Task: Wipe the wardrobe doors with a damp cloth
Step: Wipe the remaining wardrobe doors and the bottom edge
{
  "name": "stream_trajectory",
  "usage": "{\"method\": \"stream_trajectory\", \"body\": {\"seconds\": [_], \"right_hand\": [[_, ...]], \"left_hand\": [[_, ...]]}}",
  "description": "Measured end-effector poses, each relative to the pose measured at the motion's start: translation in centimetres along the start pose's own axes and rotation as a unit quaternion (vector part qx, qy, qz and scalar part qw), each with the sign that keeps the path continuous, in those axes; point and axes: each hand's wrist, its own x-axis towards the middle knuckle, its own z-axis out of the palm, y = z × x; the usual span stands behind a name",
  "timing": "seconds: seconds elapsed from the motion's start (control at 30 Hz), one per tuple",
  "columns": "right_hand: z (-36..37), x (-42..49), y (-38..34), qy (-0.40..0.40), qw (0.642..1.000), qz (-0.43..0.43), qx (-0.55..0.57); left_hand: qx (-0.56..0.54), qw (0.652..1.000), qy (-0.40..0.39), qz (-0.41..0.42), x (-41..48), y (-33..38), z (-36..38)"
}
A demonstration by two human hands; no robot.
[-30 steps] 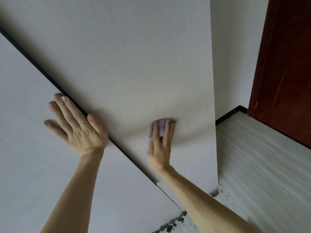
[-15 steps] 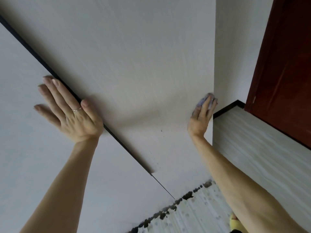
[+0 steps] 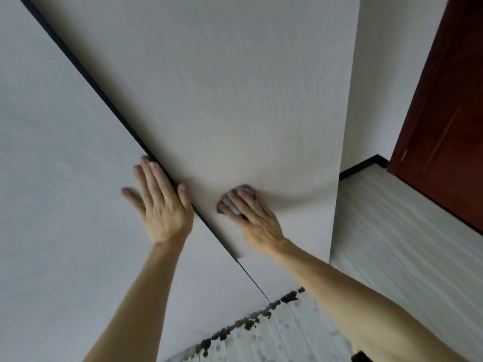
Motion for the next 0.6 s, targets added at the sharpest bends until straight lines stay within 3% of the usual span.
{"method": "stream_trajectory", "body": {"seconds": [0.13,0.2,0.27,0.4,0.6], "right_hand": [[-2.9,-1.4,6.9,0.035,0.969,0.243,0.014],[-3.8,-1.4,10.5,0.068,0.918,0.383,0.073],[-4.5,-1.0,12.4,0.095,0.874,0.464,0.114],[-3.3,-0.7,10.0,0.107,0.896,0.423,0.09],[0.9,-2.2,2.6,0.021,0.983,0.181,0.005]], "left_hand": [[-0.032,0.999,-0.036,-0.019,-7.1,1.4,2.3],[-0.053,0.997,-0.026,-0.052,-7.6,2.1,3.5],[-0.072,0.995,-0.025,-0.063,-8.0,2.7,3.9],[-0.077,0.996,-0.009,-0.041,-8.1,2.0,5.0],[-0.068,0.996,0.008,-0.058,-8.4,2.4,5.2]]}}
